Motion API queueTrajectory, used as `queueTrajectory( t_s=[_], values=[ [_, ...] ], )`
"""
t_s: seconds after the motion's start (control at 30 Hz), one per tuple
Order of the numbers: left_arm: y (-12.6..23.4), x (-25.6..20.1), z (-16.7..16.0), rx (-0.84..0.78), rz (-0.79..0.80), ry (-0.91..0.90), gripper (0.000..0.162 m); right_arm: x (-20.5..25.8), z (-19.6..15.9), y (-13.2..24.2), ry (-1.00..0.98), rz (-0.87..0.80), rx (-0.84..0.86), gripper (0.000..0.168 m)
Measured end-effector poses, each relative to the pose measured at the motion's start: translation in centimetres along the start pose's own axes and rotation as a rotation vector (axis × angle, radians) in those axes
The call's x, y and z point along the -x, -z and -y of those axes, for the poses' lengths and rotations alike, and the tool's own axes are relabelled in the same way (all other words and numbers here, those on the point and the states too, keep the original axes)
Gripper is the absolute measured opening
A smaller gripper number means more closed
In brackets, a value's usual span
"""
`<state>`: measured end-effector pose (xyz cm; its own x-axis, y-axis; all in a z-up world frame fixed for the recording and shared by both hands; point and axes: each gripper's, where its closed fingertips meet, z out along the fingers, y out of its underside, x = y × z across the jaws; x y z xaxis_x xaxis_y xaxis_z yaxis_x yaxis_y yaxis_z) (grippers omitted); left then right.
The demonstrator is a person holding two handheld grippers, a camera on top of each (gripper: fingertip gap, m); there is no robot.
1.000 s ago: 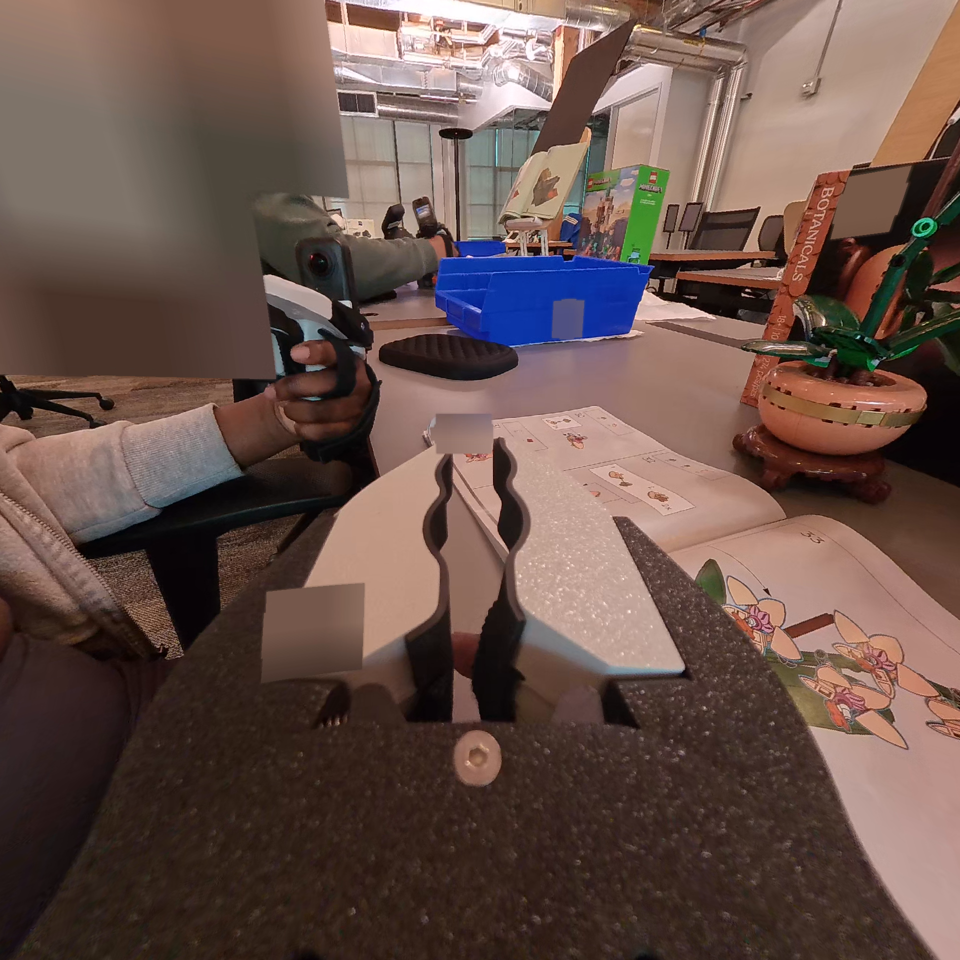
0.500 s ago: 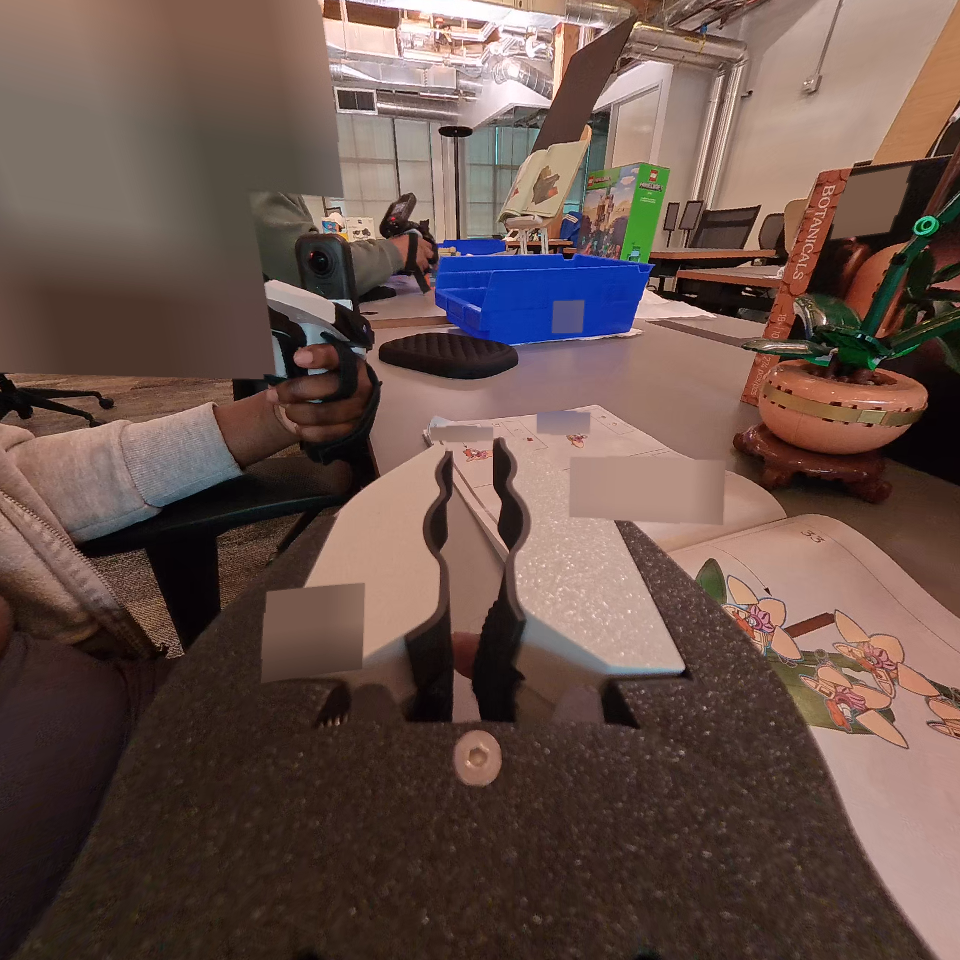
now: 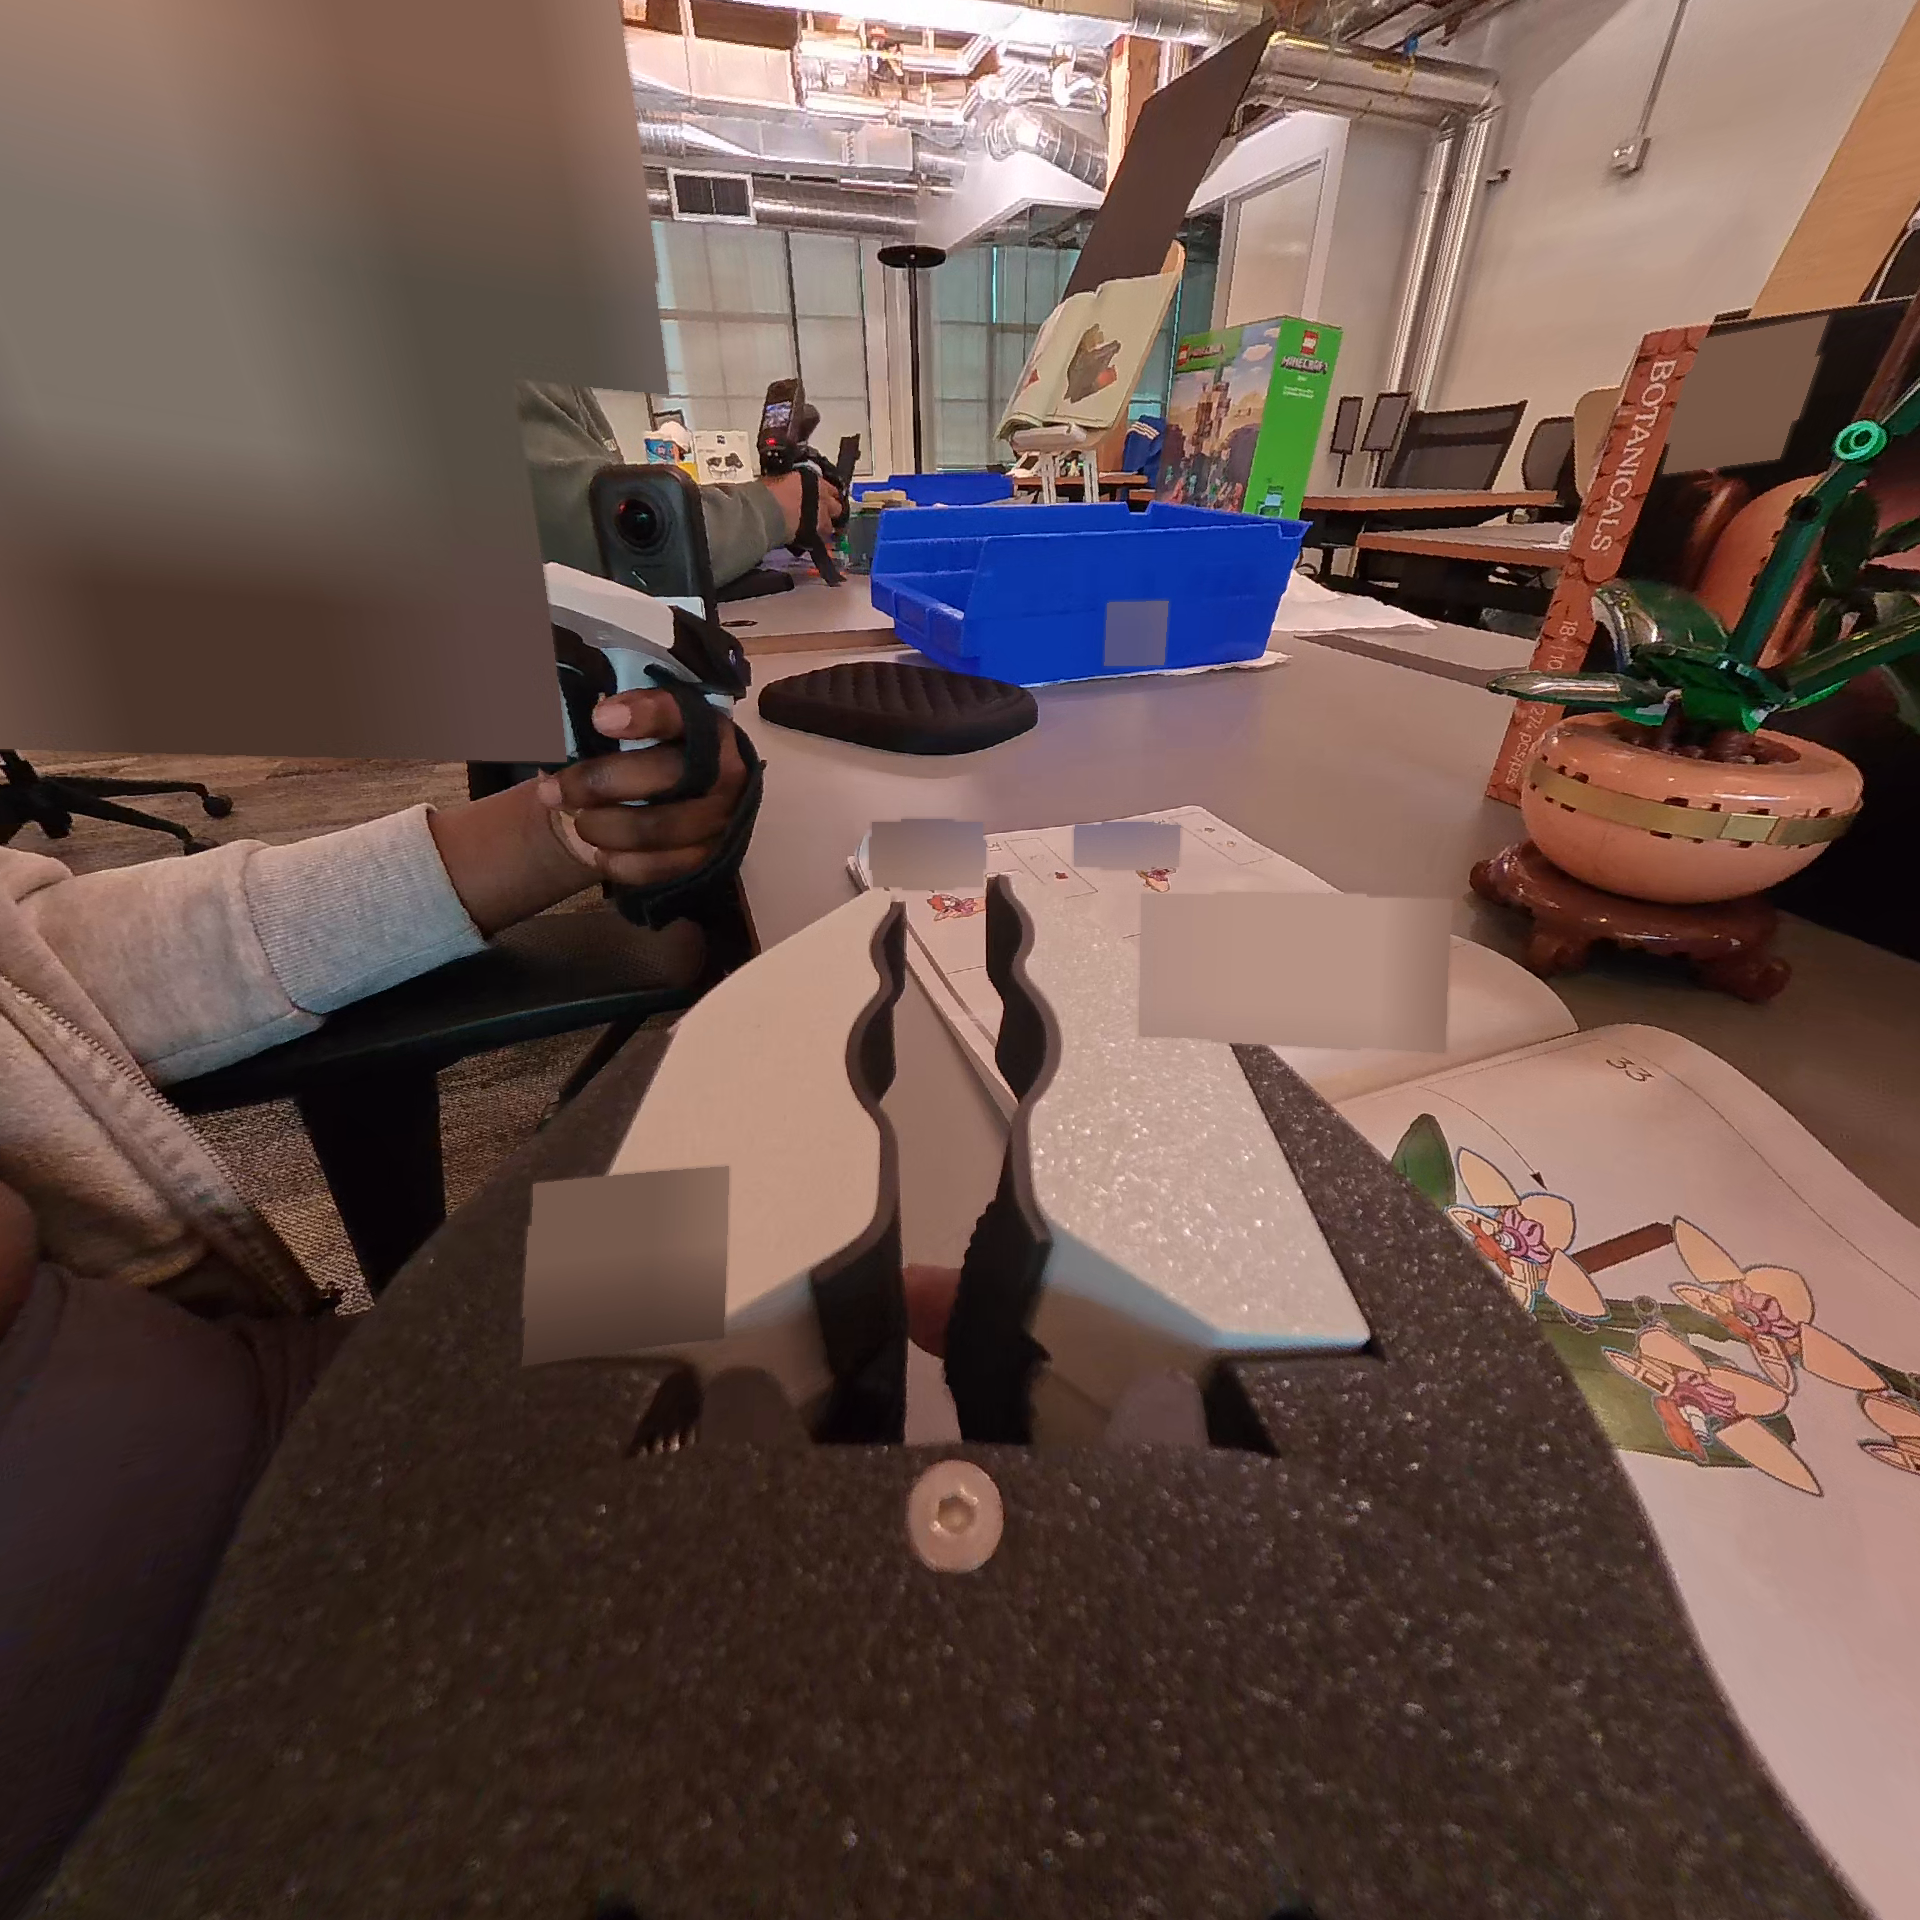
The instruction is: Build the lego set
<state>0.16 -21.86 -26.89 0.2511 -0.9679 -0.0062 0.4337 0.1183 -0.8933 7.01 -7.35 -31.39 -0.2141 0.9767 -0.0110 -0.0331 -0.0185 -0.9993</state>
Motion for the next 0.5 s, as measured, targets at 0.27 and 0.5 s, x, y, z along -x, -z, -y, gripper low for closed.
queueTrajectory(
  t_s=[0.27,0.5],
  values=[
    [0.03,0.06,-0.17,0.011,0.006,0.003,0.015,0.02,0.04,0.02,0.003,-0.001,-0.002,0.015],
    [-0.05,0.17,-0.31,0.015,0.010,0.002,0.015,0.02,0.06,0.04,0.006,-0.002,-0.003,0.015]
  ],
)
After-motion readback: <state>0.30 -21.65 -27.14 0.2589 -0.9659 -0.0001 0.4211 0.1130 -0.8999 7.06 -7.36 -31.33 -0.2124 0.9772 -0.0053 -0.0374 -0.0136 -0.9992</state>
